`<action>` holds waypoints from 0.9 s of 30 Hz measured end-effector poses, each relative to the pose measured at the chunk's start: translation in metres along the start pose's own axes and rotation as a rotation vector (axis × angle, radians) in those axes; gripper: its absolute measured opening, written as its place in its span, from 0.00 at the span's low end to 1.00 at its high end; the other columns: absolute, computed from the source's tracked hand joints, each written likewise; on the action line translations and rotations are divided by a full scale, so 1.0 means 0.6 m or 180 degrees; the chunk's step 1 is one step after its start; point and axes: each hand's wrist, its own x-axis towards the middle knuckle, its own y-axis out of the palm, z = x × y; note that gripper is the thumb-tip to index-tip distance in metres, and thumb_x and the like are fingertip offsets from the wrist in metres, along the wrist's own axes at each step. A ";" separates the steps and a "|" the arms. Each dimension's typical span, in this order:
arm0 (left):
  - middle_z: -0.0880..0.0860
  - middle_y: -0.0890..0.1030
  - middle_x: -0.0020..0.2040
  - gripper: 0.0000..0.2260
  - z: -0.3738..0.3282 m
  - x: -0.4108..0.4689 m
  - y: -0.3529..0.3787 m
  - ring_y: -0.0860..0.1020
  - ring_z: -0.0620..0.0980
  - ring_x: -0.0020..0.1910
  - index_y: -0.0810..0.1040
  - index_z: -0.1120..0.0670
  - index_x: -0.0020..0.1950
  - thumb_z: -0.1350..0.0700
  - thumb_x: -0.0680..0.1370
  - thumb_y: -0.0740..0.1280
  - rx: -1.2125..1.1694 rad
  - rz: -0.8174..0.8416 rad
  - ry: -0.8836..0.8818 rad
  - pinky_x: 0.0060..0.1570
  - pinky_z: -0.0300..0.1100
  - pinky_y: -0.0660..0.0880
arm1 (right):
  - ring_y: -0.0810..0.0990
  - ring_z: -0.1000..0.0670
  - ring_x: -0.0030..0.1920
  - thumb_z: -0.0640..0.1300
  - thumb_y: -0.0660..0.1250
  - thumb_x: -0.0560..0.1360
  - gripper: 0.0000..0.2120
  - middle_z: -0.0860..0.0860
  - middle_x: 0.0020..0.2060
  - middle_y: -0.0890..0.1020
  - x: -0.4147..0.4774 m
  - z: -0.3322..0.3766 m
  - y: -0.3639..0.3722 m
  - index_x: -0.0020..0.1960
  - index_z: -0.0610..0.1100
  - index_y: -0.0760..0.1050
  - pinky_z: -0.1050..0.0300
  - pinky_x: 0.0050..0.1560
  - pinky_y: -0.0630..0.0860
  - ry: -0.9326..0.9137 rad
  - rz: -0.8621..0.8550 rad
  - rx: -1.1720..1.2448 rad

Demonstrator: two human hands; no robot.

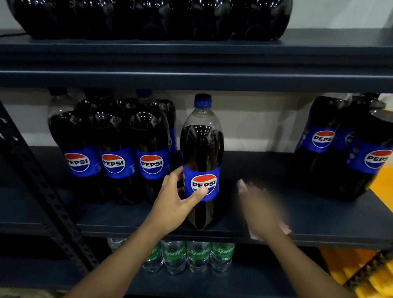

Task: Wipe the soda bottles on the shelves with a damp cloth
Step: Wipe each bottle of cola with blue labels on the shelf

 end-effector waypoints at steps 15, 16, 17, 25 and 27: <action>0.40 0.73 0.77 0.40 -0.084 0.038 -0.005 0.68 0.39 0.78 0.74 0.39 0.77 0.18 0.73 0.57 -0.1233 0.0561 -0.0342 0.81 0.53 0.61 | 0.52 0.42 0.81 0.59 0.49 0.86 0.26 0.49 0.83 0.44 -0.035 0.185 0.017 0.83 0.62 0.47 0.44 0.79 0.57 -0.2540 -0.1628 0.0515; 0.39 0.72 0.78 0.40 -0.085 0.039 -0.005 0.67 0.39 0.78 0.74 0.36 0.76 0.16 0.70 0.58 -0.1242 0.0575 -0.0364 0.81 0.53 0.61 | 0.54 0.40 0.80 0.58 0.50 0.86 0.26 0.47 0.82 0.46 -0.024 0.202 0.009 0.83 0.61 0.49 0.44 0.78 0.58 -0.2571 -0.1803 0.0472; 0.39 0.72 0.78 0.42 -0.085 0.039 -0.007 0.67 0.40 0.78 0.73 0.34 0.75 0.15 0.66 0.60 -0.1292 0.0557 -0.0415 0.81 0.54 0.62 | 0.56 0.40 0.78 0.59 0.50 0.86 0.25 0.46 0.81 0.50 -0.015 0.225 -0.004 0.82 0.60 0.52 0.45 0.76 0.61 -0.2528 -0.1924 0.0446; 0.35 0.85 0.58 0.29 -0.098 0.042 -0.012 0.81 0.41 0.63 0.79 0.36 0.62 0.24 0.67 0.58 -0.1483 0.0579 -0.0682 0.67 0.51 0.73 | 0.75 0.47 0.44 0.52 0.59 0.85 0.14 0.47 0.43 0.73 0.003 0.340 -0.115 0.46 0.47 0.77 0.53 0.41 0.70 -0.2413 -0.1717 0.0113; 0.36 0.86 0.58 0.28 -0.113 0.048 -0.014 0.81 0.45 0.65 0.80 0.37 0.61 0.25 0.69 0.57 -0.1547 0.0591 -0.0626 0.72 0.56 0.72 | 0.73 0.50 0.37 0.49 0.62 0.84 0.15 0.51 0.36 0.73 0.011 0.339 -0.124 0.39 0.48 0.71 0.52 0.36 0.69 -0.2413 -0.1609 0.0141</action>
